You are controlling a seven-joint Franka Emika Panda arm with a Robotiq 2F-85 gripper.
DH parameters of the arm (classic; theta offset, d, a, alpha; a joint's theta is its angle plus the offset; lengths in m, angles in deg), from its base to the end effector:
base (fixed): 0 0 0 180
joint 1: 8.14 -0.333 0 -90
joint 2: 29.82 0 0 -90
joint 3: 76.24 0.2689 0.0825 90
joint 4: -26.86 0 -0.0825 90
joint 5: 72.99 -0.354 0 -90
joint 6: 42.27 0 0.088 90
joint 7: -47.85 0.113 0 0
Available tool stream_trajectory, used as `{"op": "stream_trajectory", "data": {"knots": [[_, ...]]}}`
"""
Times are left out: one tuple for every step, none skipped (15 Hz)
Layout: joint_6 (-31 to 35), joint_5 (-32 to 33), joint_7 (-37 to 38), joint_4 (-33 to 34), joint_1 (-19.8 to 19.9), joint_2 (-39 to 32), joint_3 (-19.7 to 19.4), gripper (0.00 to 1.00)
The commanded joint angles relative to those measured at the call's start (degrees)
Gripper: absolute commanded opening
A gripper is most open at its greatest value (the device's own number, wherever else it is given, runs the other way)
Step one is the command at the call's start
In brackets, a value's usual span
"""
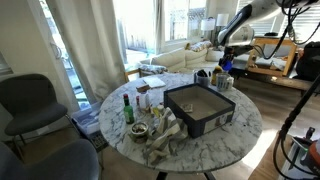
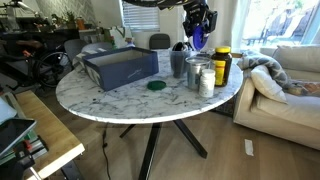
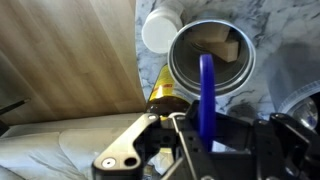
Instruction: Put the blue lid on the silver cup
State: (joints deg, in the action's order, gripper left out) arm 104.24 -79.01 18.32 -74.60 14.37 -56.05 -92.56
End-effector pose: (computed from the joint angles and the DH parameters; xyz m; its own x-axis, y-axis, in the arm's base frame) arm 0.5106 -0.3916 0.3186 0.9483 -0.1527 0.2781 -0.2136 -0.9554 0.2037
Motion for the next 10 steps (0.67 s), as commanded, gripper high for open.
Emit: {"op": "stream_trajectory", "data": {"knots": [[-0.42, 3.30, 3.11, 3.09, 1.81, -2.84, 1.56, 0.00], [-0.68, 3.86, 3.62, 3.51, 1.85, -3.26, 1.59, 0.00], [-1.12, 4.52, 4.33, 3.87, 1.78, -3.59, 1.48, 0.25], [-1.54, 5.11, 4.85, 4.19, 1.76, -3.84, 1.44, 0.25], [-1.85, 5.68, 5.24, 4.38, 1.76, -4.04, 1.46, 0.33], [-2.30, 6.10, 5.53, 4.43, 1.76, -4.17, 1.55, 0.40], [-2.75, 6.65, 5.76, 4.32, 1.74, -4.03, 1.43, 0.46], [-3.06, 6.87, 5.66, 4.20, 1.74, -4.05, 1.70, 0.55], [-3.35, 7.00, 5.49, 3.91, 1.85, -3.70, 1.89, 0.62], [-3.69, 6.96, 4.99, 3.33, 2.00, -2.93, 2.18, 0.70]]}}
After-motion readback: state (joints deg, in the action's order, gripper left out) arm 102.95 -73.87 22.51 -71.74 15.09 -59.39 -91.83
